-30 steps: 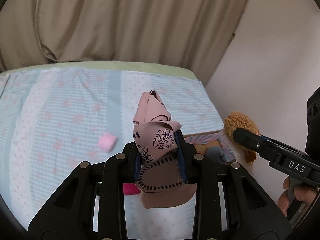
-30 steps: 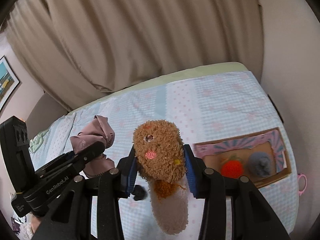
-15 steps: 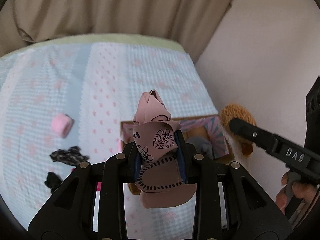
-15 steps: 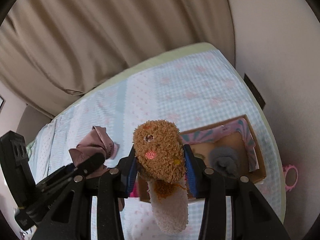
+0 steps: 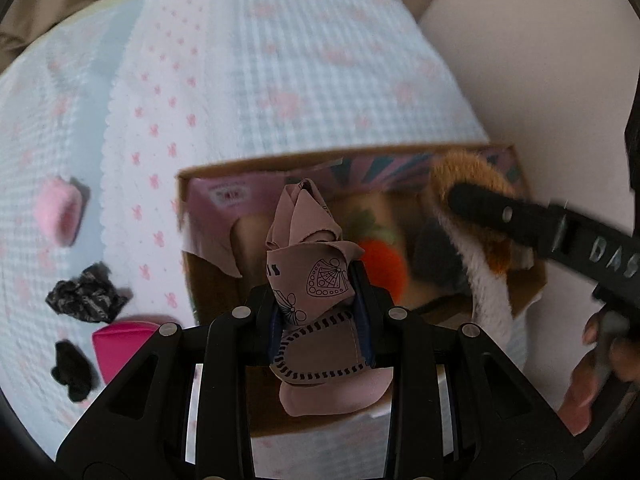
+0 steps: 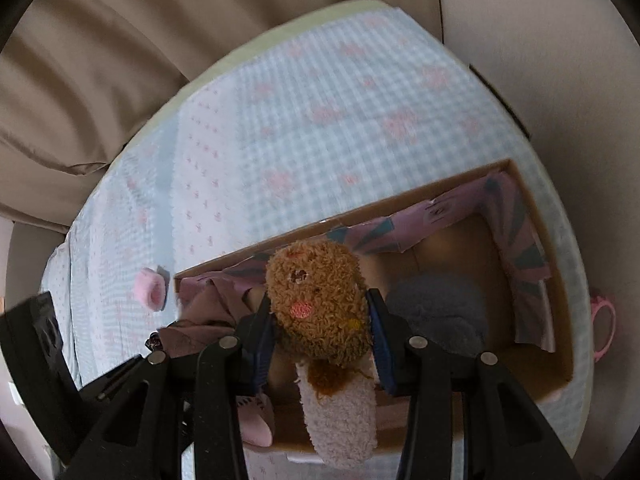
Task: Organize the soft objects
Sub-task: 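Carry the pink slipper and brown plush dog into the box and release both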
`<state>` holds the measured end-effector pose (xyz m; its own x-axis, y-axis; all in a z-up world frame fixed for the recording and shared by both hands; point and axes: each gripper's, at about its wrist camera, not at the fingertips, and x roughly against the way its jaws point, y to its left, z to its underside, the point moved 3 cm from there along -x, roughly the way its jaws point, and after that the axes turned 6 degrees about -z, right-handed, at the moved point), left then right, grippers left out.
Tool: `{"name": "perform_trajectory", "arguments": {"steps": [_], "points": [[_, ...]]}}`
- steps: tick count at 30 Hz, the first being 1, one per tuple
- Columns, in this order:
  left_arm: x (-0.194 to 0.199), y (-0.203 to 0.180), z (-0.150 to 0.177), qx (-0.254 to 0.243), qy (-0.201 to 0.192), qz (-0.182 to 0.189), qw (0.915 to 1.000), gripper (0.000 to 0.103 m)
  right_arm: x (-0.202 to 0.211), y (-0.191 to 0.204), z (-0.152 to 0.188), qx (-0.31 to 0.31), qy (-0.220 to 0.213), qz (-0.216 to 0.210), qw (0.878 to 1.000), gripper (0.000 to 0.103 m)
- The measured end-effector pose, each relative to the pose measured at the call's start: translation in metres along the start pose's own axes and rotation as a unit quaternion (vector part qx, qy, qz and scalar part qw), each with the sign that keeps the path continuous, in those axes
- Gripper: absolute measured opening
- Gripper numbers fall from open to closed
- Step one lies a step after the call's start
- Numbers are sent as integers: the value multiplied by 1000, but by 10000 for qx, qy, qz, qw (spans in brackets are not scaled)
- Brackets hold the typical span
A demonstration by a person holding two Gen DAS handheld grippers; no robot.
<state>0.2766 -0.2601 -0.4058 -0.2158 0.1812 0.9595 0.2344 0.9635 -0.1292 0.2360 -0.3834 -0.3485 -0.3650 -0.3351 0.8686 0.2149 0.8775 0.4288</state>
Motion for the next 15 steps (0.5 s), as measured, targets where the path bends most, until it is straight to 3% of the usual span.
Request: {"name": "perform_trajectory", "arguments": {"steps": [2,7,8,10,11,13,14,15], "points": [[-15,-5,1,-297,227,-238,9990,27,-7,-3,-3,-28,66,50,10000,39],[-22,-9,0,-439,375,-301,9979,27,-20,-12,-5,-95,297,111,9995,39],[-22,-11,0,-514,385,-353,9973,32,-23,-13,-6,-91,340,121,9993,39],[-25,-15,-1,-644,461,-349,9962,64,-32,-16,-7,-76,519,156,9985,43],[-25,-17,0,-706,485,-330,9958,97,-34,-18,-7,-47,588,195,9981,47],[-21,-21,2,-781,465,-191,9957,103,-32,-20,-7,21,520,231,9984,64],[-18,-23,3,-824,492,-128,9953,103,-30,-21,-7,37,455,212,9987,89],[-17,-24,4,-842,502,-124,9951,103,-25,-23,-6,38,343,182,9992,103]]}}
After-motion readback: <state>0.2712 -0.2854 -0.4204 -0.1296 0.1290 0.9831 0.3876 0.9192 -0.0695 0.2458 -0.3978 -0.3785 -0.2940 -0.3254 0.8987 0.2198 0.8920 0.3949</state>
